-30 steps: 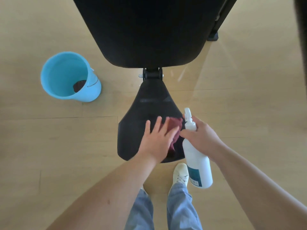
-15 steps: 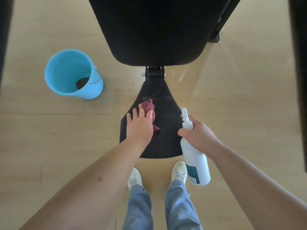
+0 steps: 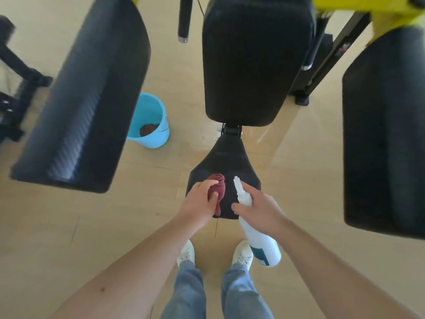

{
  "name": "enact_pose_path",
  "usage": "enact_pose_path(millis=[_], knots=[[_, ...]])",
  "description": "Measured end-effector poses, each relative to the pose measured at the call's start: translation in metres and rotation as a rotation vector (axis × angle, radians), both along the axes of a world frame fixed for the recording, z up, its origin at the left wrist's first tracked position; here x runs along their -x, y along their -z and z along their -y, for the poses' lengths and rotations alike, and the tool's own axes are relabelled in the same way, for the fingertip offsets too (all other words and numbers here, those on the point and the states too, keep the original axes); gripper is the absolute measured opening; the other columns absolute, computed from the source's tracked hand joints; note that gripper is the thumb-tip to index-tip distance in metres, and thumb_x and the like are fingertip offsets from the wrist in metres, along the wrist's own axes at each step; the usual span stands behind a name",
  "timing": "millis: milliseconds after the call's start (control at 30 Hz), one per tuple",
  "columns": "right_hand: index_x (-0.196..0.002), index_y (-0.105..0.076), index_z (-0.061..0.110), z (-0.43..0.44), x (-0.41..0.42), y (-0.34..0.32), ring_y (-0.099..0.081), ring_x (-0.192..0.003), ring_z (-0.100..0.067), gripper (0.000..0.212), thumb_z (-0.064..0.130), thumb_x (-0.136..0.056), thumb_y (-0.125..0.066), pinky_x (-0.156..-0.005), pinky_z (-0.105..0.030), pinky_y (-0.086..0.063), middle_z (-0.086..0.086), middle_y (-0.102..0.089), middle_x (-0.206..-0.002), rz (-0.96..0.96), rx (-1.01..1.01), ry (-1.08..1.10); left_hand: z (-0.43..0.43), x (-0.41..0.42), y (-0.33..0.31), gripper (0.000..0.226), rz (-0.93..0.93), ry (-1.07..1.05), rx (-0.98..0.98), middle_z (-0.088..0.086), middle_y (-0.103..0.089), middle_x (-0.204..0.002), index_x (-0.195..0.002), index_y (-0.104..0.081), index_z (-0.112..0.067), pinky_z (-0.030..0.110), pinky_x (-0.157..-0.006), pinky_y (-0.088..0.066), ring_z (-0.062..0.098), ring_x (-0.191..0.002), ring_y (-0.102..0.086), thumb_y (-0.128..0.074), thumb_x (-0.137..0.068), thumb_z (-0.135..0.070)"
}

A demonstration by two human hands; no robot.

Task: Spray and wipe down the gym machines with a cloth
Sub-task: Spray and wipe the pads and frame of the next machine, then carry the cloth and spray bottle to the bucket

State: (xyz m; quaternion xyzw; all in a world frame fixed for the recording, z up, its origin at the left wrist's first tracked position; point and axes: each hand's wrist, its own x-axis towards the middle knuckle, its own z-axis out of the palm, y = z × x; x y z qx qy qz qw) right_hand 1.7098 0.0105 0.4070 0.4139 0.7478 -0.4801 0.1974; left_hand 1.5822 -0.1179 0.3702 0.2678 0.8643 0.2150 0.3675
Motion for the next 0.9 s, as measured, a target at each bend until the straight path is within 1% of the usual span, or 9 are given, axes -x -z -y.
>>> enact_pose_path(millis=[100, 167, 233, 367, 500, 600, 733, 833, 900], knots=[[-0.112, -0.064, 0.024, 0.021, 0.002, -0.016, -0.063, -0.083, -0.016, 0.027, 0.033, -0.087, -0.06, -0.064, -0.028, -0.047, 0.004, -0.068, -0.095, 0.035, -0.045, 0.017, 0.024, -0.006, -0.028, 0.04, 0.023, -0.074, -0.05, -0.004, -0.057, -0.139, -0.143, -0.053, -0.027, 0.008, -0.086, -0.037, 0.015, -0.124, -0.056, -0.053, -0.104, -0.023], [-0.098, -0.066, 0.017, 0.036, 0.007, -0.025, -0.063, -0.078, -0.015, 0.019, 0.031, -0.087, -0.059, -0.066, -0.032, -0.051, 0.004, -0.067, -0.086, 0.025, -0.046, -0.004, 0.043, -0.007, -0.045, 0.038, 0.04, -0.147, -0.092, -0.004, -0.059, -0.137, -0.139, -0.057, -0.027, 0.011, -0.089, -0.037, 0.014, -0.121, -0.058, -0.058, -0.101, -0.021], [-0.086, -0.064, 0.012, 0.053, 0.016, -0.034, -0.056, -0.066, -0.012, 0.019, 0.031, -0.087, -0.059, -0.06, -0.032, -0.047, 0.004, -0.062, -0.074, 0.016, -0.056, -0.079, 0.065, -0.005, -0.057, 0.037, 0.061, -0.238, -0.117, -0.004, -0.06, -0.134, -0.136, -0.058, -0.028, 0.016, -0.09, -0.04, 0.012, -0.115, -0.059, -0.06, -0.1, -0.021], [-0.071, -0.051, 0.01, 0.09, 0.041, -0.047, -0.047, -0.058, -0.012, 0.034, 0.039, -0.086, -0.06, -0.056, -0.029, -0.038, 0.0, -0.051, -0.063, 0.018, -0.072, -0.23, 0.115, 0.002, -0.076, 0.034, 0.056, -0.38, -0.131, -0.009, -0.064, -0.126, -0.13, -0.062, -0.031, 0.019, -0.089, -0.044, 0.007, -0.105, -0.059, -0.06, -0.097, -0.022], [-0.069, -0.044, 0.01, 0.143, 0.078, -0.065, -0.04, -0.056, -0.014, 0.048, 0.048, -0.096, -0.054, -0.055, -0.03, -0.034, -0.003, -0.041, -0.061, -0.009, -0.071, -0.481, 0.177, 0.014, -0.088, 0.032, 0.056, -0.537, -0.148, -0.014, -0.064, -0.116, -0.122, -0.064, -0.032, 0.021, -0.087, -0.045, 0.008, -0.102, -0.06, -0.059, -0.094, -0.018], [-0.073, -0.049, 0.002, 0.187, 0.109, -0.075, -0.046, -0.061, -0.019, 0.05, 0.043, -0.101, -0.046, -0.06, -0.036, -0.04, -0.009, -0.05, -0.066, -0.02, -0.093, -0.652, 0.224, 0.029, -0.091, 0.031, 0.076, -0.633, -0.175, -0.019, -0.061, -0.108, -0.11, -0.058, -0.041, 0.022, -0.086, -0.044, 0.007, -0.1, -0.06, -0.059, -0.094, -0.015], [-0.066, -0.037, 0.012, 0.247, 0.155, -0.077, -0.041, -0.056, -0.018, 0.041, 0.035, -0.099, -0.043, -0.053, -0.033, -0.032, -0.004, -0.041, -0.061, -0.021, -0.163, -0.654, 0.283, 0.064, -0.097, 0.035, 0.098, -0.711, -0.209, -0.023, -0.064, -0.104, -0.099, -0.058, -0.048, 0.028, -0.094, -0.049, 0.009, -0.101, -0.063, -0.059, -0.092, -0.014], [-0.063, -0.041, 0.014, 0.291, 0.186, -0.08, -0.048, -0.057, -0.019, 0.038, 0.034, -0.096, -0.046, -0.054, -0.032, -0.038, -0.002, -0.047, -0.059, -0.004, -0.272, -0.601, 0.325, 0.095, -0.1, 0.031, 0.122, -0.741, -0.227, -0.015, -0.069, -0.113, -0.109, -0.06, -0.044, 0.03, -0.096, -0.051, 0.011, -0.107, -0.065, -0.059, -0.091, -0.018], [-0.061, -0.042, 0.015, 0.316, 0.209, -0.084, -0.051, -0.058, -0.022, 0.038, 0.033, -0.094, -0.046, -0.058, -0.034, -0.043, -0.003, -0.049, -0.06, -0.014, -0.356, -0.626, 0.35, 0.117, -0.102, 0.032, 0.112, -0.769, -0.234, -0.017, -0.068, -0.112, -0.111, -0.061, -0.043, 0.026, -0.089, -0.05, 0.009, -0.105, -0.065, -0.059, -0.091, -0.019]])
